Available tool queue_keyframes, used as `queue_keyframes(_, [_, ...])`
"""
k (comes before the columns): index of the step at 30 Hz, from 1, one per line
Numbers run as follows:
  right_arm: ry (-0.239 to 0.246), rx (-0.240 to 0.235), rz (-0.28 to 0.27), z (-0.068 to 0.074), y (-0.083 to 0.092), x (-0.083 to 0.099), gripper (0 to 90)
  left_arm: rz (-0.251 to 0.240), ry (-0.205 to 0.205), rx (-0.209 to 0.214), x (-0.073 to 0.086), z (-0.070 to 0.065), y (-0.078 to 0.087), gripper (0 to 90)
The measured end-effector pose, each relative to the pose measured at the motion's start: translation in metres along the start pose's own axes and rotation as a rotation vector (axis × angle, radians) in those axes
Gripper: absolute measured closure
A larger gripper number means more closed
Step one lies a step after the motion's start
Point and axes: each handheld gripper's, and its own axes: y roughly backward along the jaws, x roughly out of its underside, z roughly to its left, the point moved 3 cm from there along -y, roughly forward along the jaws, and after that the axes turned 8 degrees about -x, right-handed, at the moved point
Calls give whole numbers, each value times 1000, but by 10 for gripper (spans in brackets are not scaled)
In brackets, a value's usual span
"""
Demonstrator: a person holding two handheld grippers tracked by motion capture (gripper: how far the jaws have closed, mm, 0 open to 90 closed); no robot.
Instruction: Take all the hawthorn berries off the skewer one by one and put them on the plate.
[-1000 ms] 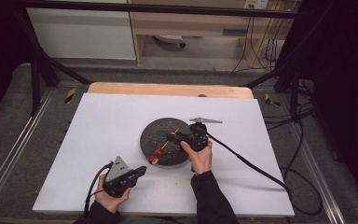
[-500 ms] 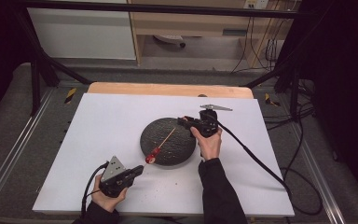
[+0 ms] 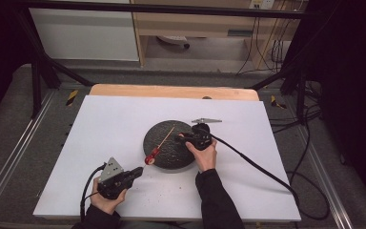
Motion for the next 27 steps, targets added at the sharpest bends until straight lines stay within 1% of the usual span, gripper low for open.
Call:
queue_keyframes(2, [10,6,25,-1,-6,7,600,0,2,1,0,0,0,884])
queue_keyframes(7, [30,19,71,-1,-13,18,600,3,5,1,0,0,0,884])
queue_keyframes(10, [40,26,89,-2,-15,21,598,4,6,0,0,0,-1,884])
queue_keyframes(12, [45,29,92,-1,-15,23,594,5,7,0,0,0,-1,884])
queue_keyframes(15, [53,34,91,0,-13,22,521,7,8,1,0,0,-1,884])
queue_keyframes(19, [84,28,54,7,-4,17,406,8,7,2,0,-1,-1,884])
queue_keyframes(20, [90,19,40,10,0,15,367,8,8,2,0,-1,-1,884])
queue_keyframes(24, [109,-17,12,22,12,12,236,9,3,1,0,-1,-2,884])
queue_keyframes(27, [112,-47,-6,30,19,12,162,11,2,0,1,-1,-2,884])
